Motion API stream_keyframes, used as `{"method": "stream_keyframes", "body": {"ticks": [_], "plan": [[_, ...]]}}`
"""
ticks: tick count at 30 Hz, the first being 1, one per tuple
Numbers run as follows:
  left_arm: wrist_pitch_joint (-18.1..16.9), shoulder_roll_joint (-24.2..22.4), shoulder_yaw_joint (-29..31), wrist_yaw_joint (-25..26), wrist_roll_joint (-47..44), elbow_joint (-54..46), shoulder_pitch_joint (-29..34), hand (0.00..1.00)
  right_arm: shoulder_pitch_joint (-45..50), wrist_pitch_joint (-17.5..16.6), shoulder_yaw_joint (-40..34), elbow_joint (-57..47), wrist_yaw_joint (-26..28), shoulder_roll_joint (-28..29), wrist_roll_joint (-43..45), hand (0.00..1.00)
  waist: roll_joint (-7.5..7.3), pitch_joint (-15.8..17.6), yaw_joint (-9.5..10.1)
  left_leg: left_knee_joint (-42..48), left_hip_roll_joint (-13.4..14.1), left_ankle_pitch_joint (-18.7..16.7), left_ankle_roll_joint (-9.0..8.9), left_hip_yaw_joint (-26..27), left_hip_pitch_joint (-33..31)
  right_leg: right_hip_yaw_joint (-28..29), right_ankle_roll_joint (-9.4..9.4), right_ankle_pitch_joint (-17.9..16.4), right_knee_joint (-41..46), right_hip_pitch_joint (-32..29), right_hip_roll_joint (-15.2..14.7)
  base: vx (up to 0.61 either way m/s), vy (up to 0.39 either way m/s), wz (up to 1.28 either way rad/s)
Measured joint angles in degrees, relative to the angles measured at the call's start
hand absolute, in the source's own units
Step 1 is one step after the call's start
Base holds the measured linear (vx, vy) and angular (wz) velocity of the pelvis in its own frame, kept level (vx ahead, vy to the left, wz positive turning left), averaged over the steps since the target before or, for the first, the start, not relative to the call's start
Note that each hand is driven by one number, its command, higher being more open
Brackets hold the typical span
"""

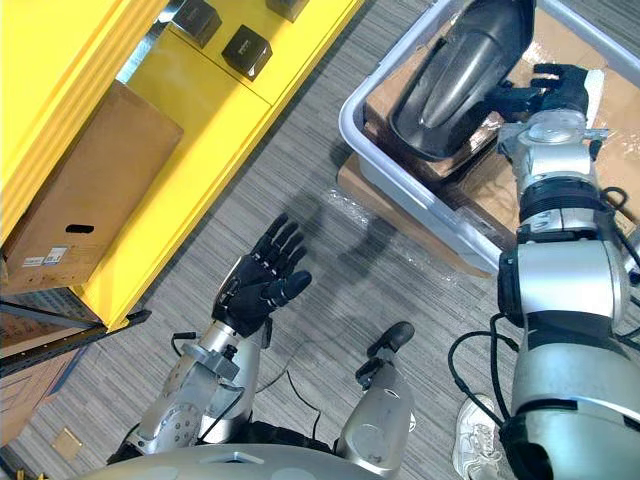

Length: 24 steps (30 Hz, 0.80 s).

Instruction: Walk over and take three plastic housings, then place them on the shelf

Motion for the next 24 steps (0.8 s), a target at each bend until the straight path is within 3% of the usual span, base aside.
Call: {"method": "stream_keyframes", "body": {"ticks": [6, 13, 15, 19, 24], "plan": [[0.05, 0.18, -0.17, -0.02, -0.06, -0.21, 0.46, 1.00, -0.29, 5.52, 0.14, 3.52, 1.35, 1.01, -4.96, 0.00, -0.28, 0.02, 0.09, -3.74, 0.17, 2.19, -0.03, 0.15, 2.01, 0.52, -0.35, -0.64, 1.00, -0.01, -0.04, -0.05, -0.046, 0.01], [0.11, 1.37, 1.20, 0.54, 0.03, -0.50, 3.13, 1.00, -0.46, 7.05, -0.41, 6.27, -2.04, 1.17, -5.54, 0.00, -1.05, 0.09, 0.07, -7.43, 0.21, 4.52, 0.20, 0.28, 4.06, 0.77, -0.45, -0.77, 1.26, 0.26, -0.04, -0.06, -0.037, 0.01], [0.12, 2.05, 2.18, 0.55, 0.06, -0.50, 4.16, 1.00, -0.30, 6.39, -0.92, 6.99, -5.53, 1.17, -5.65, 0.00, -1.53, 0.34, -0.11, -8.50, 0.21, 5.23, 0.23, 0.42, 4.50, 1.11, -0.44, -0.77, 1.25, 0.11, -0.03, -0.07, -0.035, -0.01], [-0.16, 3.32, 4.45, 0.43, 0.15, -0.59, 5.41, 1.00, 1.34, 1.86, -0.96, 6.18, -13.19, 1.00, -6.62, 0.00, -2.61, 0.38, -1.03, -9.71, 0.19, 5.96, 0.24, 1.03, 5.30, 1.75, -0.12, -0.56, 1.09, 0.08, -0.02, -0.06, -0.033, -0.05], [-0.57, 4.92, 9.42, 0.28, 4.52, -7.73, 5.98, 1.00, 4.42, -5.60, -0.88, -6.62, -18.39, -1.01, -15.00, 0.00, -3.70, 0.57, -3.23, -9.75, 0.75, 5.95, 0.20, 2.22, 6.59, 3.21, 0.36, -0.12, 0.62, 0.52, 0.70, -0.03, -0.042, -0.11]]}}
